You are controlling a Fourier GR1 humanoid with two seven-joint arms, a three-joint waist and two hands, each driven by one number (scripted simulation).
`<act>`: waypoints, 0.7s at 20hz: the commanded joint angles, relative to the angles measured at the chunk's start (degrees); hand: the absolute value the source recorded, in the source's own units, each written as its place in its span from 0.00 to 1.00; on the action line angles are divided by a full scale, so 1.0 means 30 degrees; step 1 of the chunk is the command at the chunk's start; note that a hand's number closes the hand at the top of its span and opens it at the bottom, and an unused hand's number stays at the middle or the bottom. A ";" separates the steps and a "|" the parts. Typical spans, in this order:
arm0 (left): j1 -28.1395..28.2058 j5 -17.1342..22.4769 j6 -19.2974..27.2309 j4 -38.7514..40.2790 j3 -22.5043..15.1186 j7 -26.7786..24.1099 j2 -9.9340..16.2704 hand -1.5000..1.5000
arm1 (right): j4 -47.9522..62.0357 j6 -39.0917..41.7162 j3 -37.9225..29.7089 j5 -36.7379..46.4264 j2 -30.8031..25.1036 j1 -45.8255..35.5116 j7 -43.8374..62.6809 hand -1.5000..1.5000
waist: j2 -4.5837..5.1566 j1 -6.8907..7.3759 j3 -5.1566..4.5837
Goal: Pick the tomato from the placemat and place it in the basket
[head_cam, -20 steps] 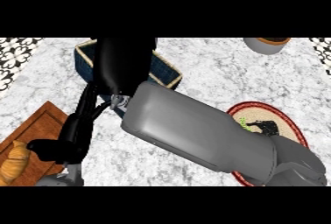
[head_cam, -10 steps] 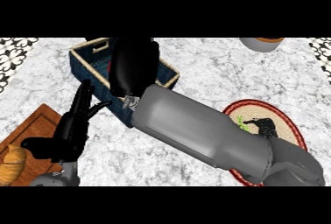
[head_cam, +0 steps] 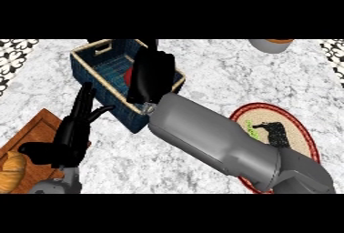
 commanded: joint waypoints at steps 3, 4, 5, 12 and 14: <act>-0.0267 -0.0049 0.0119 -0.0551 0.0138 0.0935 0.0160 0.50 | 0.0340 -0.2774 0.0265 0.0069 0.0253 0.1047 0.3224 1.00 | -0.0054 -0.0218 0.0027; 0.0248 0.0314 -0.0323 0.0508 0.0562 -0.0721 0.0014 0.50 | 0.0511 -0.2462 -0.0328 -0.0327 0.0253 0.1096 0.2518 1.00 | -0.0011 -0.0378 0.0010; -0.0386 -0.0122 0.0236 0.0018 0.0061 0.0598 -0.0216 0.50 | 0.0652 -0.3179 0.0119 -0.0177 0.0254 0.1563 0.2631 1.00 | -0.0006 -0.0306 0.0023; 0.0292 -0.0700 0.0545 -0.0204 -0.0049 0.0049 -0.0335 0.50 | 0.1354 -0.2660 -0.0566 -0.0654 0.0254 0.1498 0.2963 0.00 | -0.0026 -0.0232 0.0021; -0.0121 0.0052 -0.0142 0.0212 0.0843 0.0048 0.0168 0.50 | 0.1146 -0.3398 0.0073 -0.0046 0.0254 0.2705 0.2230 0.00 | -0.0035 -0.0578 0.0021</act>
